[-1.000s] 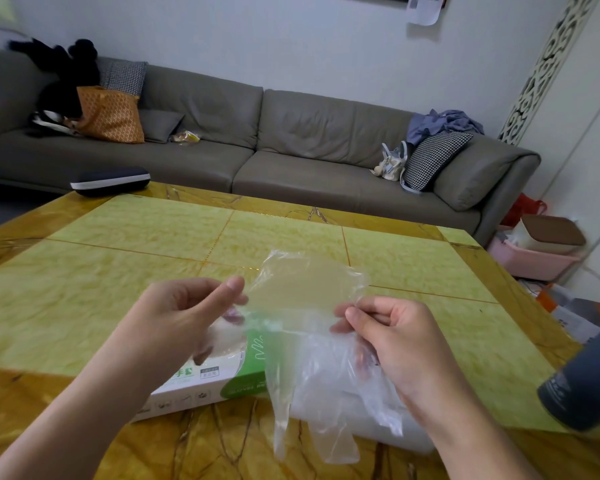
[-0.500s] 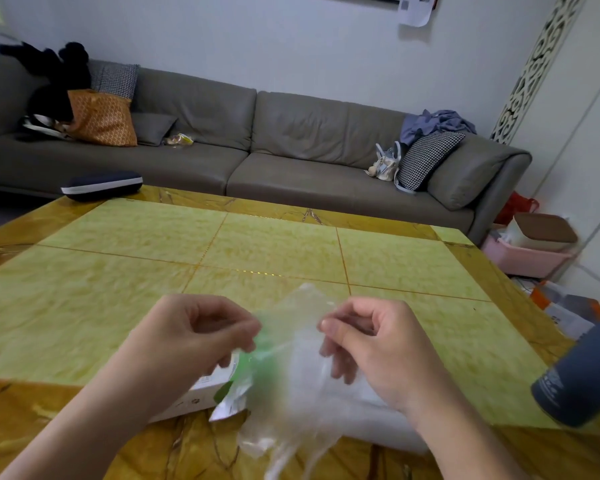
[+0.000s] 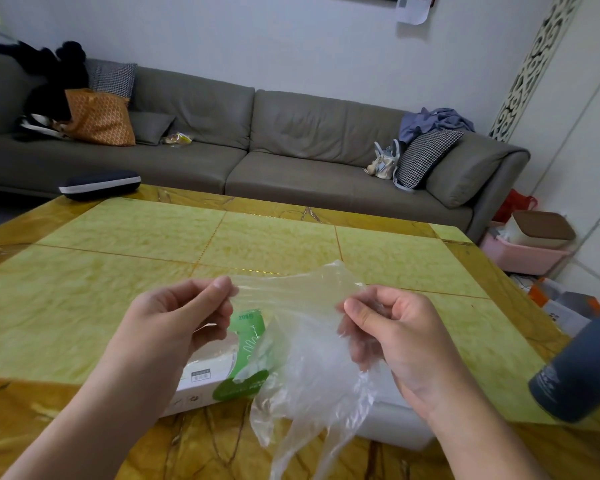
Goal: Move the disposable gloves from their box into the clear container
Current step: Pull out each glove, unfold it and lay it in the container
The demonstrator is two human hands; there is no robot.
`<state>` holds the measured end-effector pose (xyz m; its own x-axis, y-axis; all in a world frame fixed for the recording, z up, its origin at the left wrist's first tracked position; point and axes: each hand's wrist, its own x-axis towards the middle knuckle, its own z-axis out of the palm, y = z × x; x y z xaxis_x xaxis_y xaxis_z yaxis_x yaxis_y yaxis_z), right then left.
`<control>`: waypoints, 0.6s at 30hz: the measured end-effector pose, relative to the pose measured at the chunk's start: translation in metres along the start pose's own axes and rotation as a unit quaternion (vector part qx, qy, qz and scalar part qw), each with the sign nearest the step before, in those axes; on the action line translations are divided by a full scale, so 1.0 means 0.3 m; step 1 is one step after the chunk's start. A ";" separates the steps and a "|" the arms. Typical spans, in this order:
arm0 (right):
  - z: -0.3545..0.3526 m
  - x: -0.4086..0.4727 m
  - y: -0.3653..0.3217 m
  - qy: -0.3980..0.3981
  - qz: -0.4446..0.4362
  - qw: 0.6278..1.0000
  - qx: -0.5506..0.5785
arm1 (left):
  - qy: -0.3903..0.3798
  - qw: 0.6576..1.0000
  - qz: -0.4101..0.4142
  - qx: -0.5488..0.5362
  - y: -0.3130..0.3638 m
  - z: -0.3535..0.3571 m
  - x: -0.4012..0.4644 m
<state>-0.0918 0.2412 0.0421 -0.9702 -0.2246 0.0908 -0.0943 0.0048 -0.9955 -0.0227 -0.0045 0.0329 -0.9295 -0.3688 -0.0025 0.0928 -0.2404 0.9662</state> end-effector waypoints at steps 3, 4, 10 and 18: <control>-0.005 0.003 0.001 0.002 -0.001 1.000 0.007 | -0.046 0.998 -0.015 -0.037 -0.002 -0.003 0.001; -0.006 0.004 0.002 0.003 0.000 1.000 0.013 | -0.073 0.997 -0.014 -0.008 -0.005 -0.004 -0.001; 0.000 0.003 0.006 -0.013 -0.001 1.000 0.016 | -0.193 0.958 -0.018 0.212 -0.031 0.044 -0.036; -0.011 0.004 0.004 0.001 0.001 1.000 0.015 | -0.188 0.964 -0.007 0.186 -0.016 0.024 -0.025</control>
<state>-0.0937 0.2441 0.0411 -0.9709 -0.2227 0.0879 -0.0846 -0.0243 -0.9961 -0.0187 0.0058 0.0302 -0.9999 -0.0003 0.0102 0.0101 0.1219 0.9925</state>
